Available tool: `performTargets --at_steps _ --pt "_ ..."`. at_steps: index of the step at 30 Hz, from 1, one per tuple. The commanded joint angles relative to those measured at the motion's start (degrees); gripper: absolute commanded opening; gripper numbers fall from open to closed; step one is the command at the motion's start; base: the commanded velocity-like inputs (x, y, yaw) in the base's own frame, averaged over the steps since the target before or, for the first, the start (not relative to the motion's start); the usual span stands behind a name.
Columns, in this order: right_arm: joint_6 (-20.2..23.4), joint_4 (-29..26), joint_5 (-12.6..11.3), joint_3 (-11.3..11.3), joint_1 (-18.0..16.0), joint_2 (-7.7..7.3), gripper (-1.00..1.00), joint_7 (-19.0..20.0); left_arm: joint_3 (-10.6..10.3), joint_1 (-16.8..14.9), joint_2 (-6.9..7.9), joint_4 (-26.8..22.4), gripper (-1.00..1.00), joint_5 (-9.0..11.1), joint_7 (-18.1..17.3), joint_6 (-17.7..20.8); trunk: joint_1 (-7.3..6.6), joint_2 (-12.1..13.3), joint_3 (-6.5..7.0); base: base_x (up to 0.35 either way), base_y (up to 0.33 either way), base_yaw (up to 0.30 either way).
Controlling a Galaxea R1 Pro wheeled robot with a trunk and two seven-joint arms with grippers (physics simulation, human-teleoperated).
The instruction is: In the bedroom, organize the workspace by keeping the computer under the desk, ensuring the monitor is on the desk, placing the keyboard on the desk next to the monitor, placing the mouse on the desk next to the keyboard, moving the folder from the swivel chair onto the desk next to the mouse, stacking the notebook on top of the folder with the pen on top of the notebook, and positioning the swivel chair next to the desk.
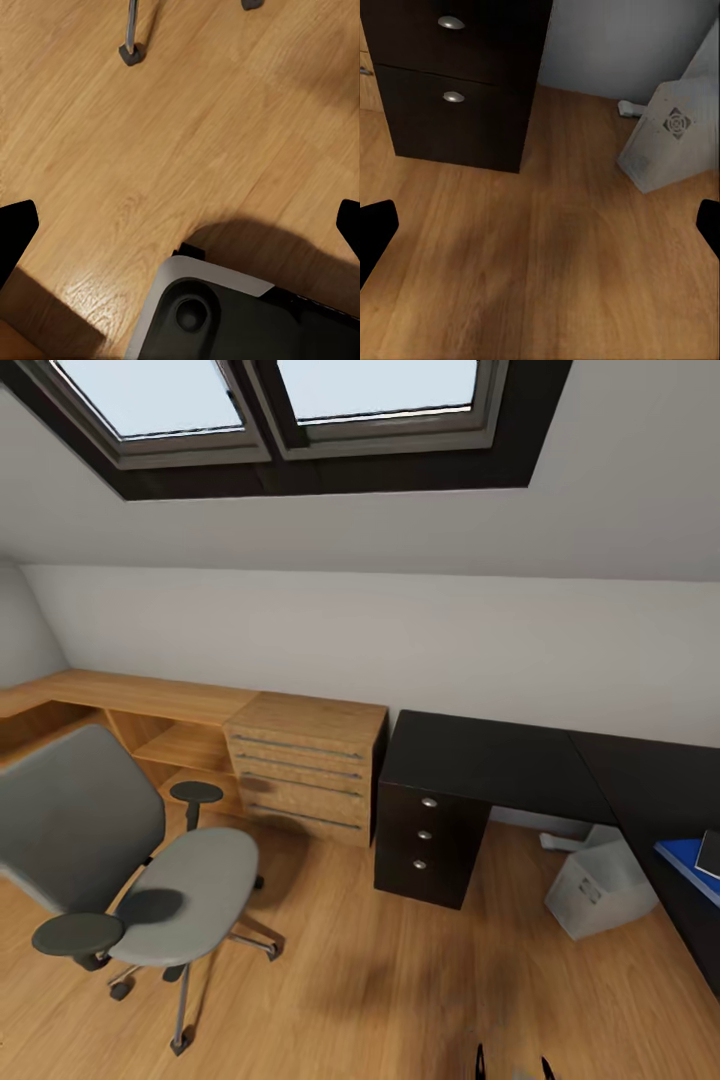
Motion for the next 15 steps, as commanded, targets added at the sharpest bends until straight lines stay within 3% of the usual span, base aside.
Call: performTargets --at_steps 1,6,11,15 --pt "-1.83 1.22 -0.29 0.72 -0.04 -0.07 1.00 -0.21 -0.32 -0.01 0.05 0.08 1.00 0.63 0.46 -0.24 0.02 -0.05 0.03 -0.001 0.000 0.104" --pt "-6.55 4.27 -0.42 0.71 -0.06 -0.25 1.00 -0.22 -0.32 -0.59 -1.02 4.11 1.00 0.90 0.70 -0.16 0.02 -0.05 0.44 0.000 0.000 0.147" --pt "-6.34 4.91 -0.39 0.70 -0.04 -0.34 1.00 0.20 -0.18 -5.66 -1.91 12.24 1.00 1.11 0.71 -0.26 0.02 -0.05 0.73 0.000 0.000 0.204" --pt "-4.32 4.98 -0.43 0.65 -0.04 -0.32 1.00 0.50 -0.16 -7.20 -2.10 15.02 1.00 1.08 0.51 -0.27 0.02 -0.05 0.85 0.000 0.000 0.134"
